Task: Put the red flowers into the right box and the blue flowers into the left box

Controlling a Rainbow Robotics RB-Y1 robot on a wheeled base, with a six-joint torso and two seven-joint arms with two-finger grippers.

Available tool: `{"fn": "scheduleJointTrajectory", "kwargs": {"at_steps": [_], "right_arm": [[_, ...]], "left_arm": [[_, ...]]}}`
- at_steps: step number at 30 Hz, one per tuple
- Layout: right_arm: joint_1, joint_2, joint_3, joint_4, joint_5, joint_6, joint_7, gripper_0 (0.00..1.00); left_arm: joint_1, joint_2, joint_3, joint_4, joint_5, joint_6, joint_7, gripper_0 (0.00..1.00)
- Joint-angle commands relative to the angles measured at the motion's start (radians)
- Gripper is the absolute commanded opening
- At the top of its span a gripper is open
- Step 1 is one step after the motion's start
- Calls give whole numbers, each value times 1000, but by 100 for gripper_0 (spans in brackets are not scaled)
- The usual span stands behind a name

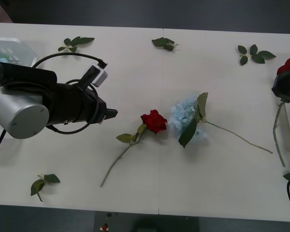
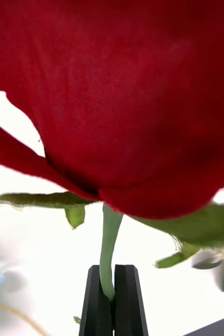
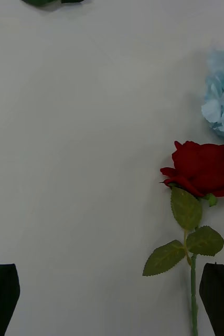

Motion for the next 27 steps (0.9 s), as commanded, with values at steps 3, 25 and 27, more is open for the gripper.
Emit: {"fn": "scheduleJointTrajectory", "kwargs": {"at_steps": [3,25,27], "right_arm": [[-32,-18,-209,-33,-17,4,241,0],[-34,-246,-416,420,100,-291,755,0],[-34,-259,-413,474,95,-342,781,0]], "left_arm": [[-112,2,-136,64,-106,0,80,100],[-217,-90,-434,165,-270,0,261,100],[-217,-91,-449,173,-275,2,263,100]]}}
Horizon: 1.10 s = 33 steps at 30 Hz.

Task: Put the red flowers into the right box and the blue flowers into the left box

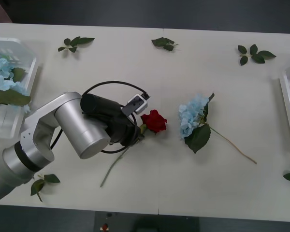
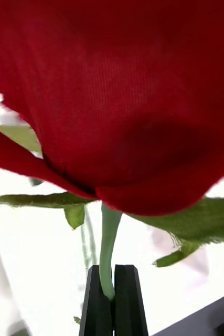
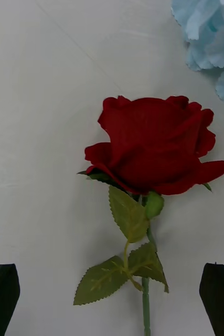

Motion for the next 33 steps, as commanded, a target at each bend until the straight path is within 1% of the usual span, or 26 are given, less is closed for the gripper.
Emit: {"fn": "scheduleJointTrajectory", "kwargs": {"at_steps": [1,6,11,17,22,23,24,25,26,27,28,29,30,32,33], "right_arm": [[-33,-61,-7,95,-17,-100,83,0],[-33,-64,49,216,-28,-255,105,0],[-33,-62,112,299,-31,-366,95,0],[-33,-61,155,399,-53,-459,105,0],[-31,-61,180,446,-71,-508,106,0],[-33,-59,178,448,-72,-511,106,3],[-33,-58,180,448,-76,-508,106,7],[-31,-58,180,448,-77,-508,106,16],[-31,-58,180,448,-79,-508,106,31],[-31,-58,180,448,-82,-508,106,49],[-33,-59,178,448,-85,-507,108,73],[-33,-59,178,448,-88,-508,109,85],[-33,-59,178,446,-91,-507,109,92],[-33,-59,178,440,-99,-505,111,96],[-33,-59,180,433,-103,-498,111,96]], "left_arm": [[-34,1,-25,2,-15,0,37,100],[-68,-35,-55,75,-31,2,41,100],[-89,-84,-56,144,-52,0,40,100],[-123,-110,-101,219,-61,-11,49,100],[-121,-105,-131,223,-60,-14,54,100],[-121,-102,-140,223,-60,-14,57,100],[-121,-101,-150,223,-60,-14,58,100],[-121,-99,-159,228,-61,-14,61,100],[-121,-99,-162,229,-60,-14,64,100],[-121,-99,-165,229,-60,-14,64,100],[-121,-99,-165,229,-60,-14,66,100],[-121,-99,-168,229,-60,-14,69,99],[-121,-99,-171,233,-60,-14,71,99],[-121,-99,-174,245,-60,-12,71,98],[-121,-101,-177,252,-61,-14,71,98]]}}
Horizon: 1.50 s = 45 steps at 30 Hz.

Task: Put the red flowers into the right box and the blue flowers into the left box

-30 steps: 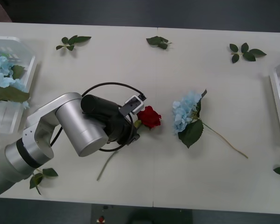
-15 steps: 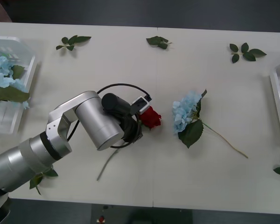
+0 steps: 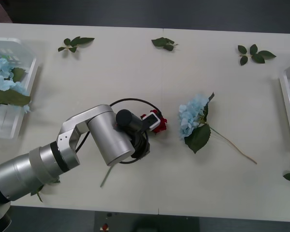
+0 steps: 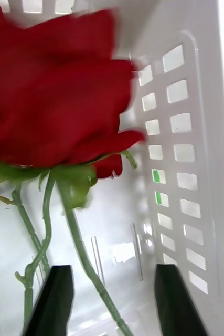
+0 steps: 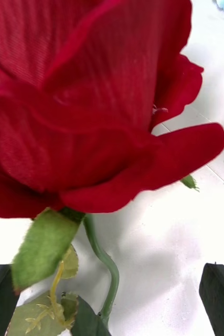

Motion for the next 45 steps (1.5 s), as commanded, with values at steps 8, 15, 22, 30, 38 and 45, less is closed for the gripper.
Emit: {"fn": "scheduleJointTrajectory", "kwargs": {"at_steps": [8,15,22,30,38,45], "right_arm": [[-31,-32,-40,-216,-46,230,28,96],[-32,-30,-60,-360,-187,406,51,96],[-31,12,-74,-434,-344,501,201,96],[-31,83,-49,-534,-401,587,411,96],[-15,189,-35,-653,-391,659,531,96],[61,270,-8,-790,-379,650,542,96]], "left_arm": [[-20,8,0,38,-14,-23,53,83],[-20,6,0,40,-14,-23,55,6],[-21,6,1,37,-33,-23,66,0],[-20,6,43,18,-62,-23,92,0],[-29,6,138,-66,7,-23,219,0],[-49,3,185,-203,64,-90,511,0]]}}
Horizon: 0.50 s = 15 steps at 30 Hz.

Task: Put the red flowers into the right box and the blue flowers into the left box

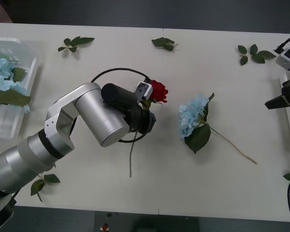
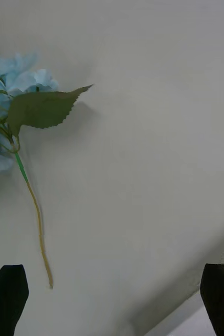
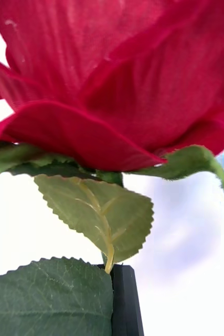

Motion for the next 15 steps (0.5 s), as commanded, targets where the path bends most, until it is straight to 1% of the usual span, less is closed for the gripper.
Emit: {"fn": "scheduleJointTrajectory", "kwargs": {"at_steps": [1,3,6,10,15], "right_arm": [[32,13,14,-86,4,-10,20,96],[64,32,43,-124,5,-30,19,96],[78,42,64,-135,-10,-54,17,96],[83,67,46,-135,-72,-70,20,96],[83,71,21,-135,-184,-51,20,96]], "left_arm": [[-48,3,13,-87,27,-63,141,0],[-71,-9,19,-141,22,-120,290,0],[-109,-29,19,-175,-24,-145,409,0],[-163,-66,19,-185,-68,-164,526,0],[-198,-124,27,-185,-220,-214,692,0]]}}
